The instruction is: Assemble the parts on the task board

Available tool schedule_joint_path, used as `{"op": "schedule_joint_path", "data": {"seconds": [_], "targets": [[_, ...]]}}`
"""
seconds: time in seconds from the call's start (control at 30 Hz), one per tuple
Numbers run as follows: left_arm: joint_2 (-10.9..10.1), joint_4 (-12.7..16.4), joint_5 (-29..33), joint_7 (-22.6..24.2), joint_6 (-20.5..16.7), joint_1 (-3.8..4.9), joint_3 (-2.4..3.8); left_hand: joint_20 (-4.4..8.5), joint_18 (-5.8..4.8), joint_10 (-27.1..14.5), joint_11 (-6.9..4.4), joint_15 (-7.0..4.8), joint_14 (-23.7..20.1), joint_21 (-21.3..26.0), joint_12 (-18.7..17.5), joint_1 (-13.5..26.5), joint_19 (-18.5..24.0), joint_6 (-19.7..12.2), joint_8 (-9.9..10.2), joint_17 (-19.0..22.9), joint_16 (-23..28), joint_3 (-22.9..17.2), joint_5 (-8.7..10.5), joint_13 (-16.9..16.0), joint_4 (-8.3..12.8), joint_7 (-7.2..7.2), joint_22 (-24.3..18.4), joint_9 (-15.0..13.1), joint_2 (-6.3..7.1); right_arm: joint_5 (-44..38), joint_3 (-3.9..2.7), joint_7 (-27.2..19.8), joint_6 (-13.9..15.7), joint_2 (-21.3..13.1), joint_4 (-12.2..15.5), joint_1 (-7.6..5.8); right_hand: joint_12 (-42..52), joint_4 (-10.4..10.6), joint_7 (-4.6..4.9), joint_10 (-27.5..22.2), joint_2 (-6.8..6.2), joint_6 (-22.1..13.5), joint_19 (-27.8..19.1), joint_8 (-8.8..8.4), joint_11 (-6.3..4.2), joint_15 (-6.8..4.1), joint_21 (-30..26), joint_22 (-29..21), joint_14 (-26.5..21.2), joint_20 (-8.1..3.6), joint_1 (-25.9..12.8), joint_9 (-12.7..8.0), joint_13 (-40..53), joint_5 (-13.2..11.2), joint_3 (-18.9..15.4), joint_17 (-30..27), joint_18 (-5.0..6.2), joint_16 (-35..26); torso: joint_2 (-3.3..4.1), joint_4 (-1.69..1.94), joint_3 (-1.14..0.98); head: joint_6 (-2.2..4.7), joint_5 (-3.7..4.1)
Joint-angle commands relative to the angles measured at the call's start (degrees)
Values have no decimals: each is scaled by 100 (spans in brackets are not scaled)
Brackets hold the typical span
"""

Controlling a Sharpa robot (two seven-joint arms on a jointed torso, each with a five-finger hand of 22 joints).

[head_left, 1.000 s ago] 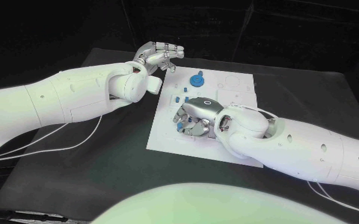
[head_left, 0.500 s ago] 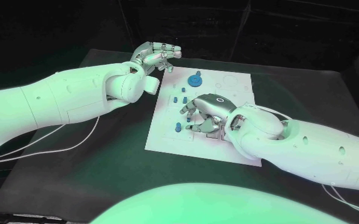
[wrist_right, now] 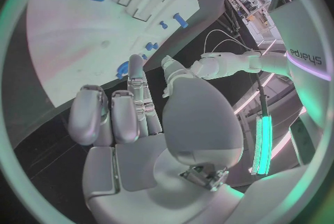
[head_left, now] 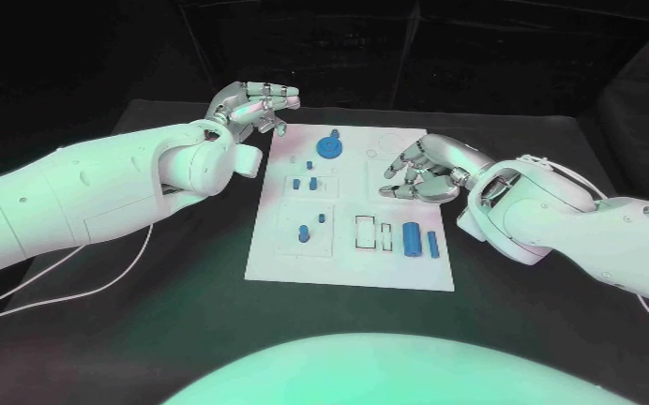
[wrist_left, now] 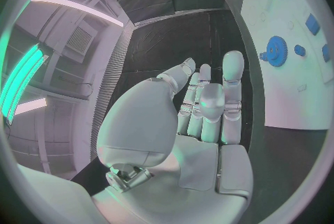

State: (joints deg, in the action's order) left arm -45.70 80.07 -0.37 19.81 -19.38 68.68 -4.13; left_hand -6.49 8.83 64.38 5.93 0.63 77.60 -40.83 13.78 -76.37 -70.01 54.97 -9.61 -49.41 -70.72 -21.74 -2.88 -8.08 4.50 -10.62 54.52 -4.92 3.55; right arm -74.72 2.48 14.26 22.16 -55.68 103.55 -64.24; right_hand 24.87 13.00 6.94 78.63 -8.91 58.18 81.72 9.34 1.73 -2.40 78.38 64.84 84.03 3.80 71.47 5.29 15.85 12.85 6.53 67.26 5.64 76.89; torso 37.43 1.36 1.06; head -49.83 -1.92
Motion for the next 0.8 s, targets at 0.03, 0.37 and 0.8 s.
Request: {"op": "schedule_joint_path", "data": {"seconds": [0.03, 0.37, 0.8], "targets": [[-7, 38, 11, 21, 80, 8, 2, -32, 89, -30, -2, 43, -14, 16, 22, 20, 0, -44, -21, 5, -22, 31, -10, -8, 2, 4, -5, 9, -51, 412, 5, 673, -469, -128, 115, -4, 1982, 340, -112, -419, 96, -105, 39, 429, -35, -66, 87, 156, 260, -47, -80, 108, 2063, -82, -619, 147, -147, 139, 14, -43, 4, 18, 127], [-52, 71, 11, 22, 84, 8, -13, -34, 89, -36, 1, 45, -20, 20, 34, 35, 1, -48, -32, 15, -19, 45, -9, -11, -7, 1, -6, 10, -47, -340, 14, 1267, -842, -428, 332, 261, 4229, 365, -149, -166, 523, -275, 74, 1140, -85, -88, 165, 309, 319, -79, -35, 301, 4661, -11, -1288, 540, -150, 418, 6, -57, 0, 17, 349], [-71, 69, 11, 13, 100, 7, -47, -34, 89, -36, 1, 45, -20, 20, 34, 35, 1, -48, -32, 15, -19, 45, -9, -11, -7, 1, -6, 10, -47, -1087, 16, 2128, -1085, -418, 446, 438, 4378, 378, -187, -115, 573, -261, 86, 1323, -117, -108, 177, 346, 332, -103, -390, 457, 4943, -103, -1651, 708, -155, 524, 11, -51, 7, -13, 362]]}}
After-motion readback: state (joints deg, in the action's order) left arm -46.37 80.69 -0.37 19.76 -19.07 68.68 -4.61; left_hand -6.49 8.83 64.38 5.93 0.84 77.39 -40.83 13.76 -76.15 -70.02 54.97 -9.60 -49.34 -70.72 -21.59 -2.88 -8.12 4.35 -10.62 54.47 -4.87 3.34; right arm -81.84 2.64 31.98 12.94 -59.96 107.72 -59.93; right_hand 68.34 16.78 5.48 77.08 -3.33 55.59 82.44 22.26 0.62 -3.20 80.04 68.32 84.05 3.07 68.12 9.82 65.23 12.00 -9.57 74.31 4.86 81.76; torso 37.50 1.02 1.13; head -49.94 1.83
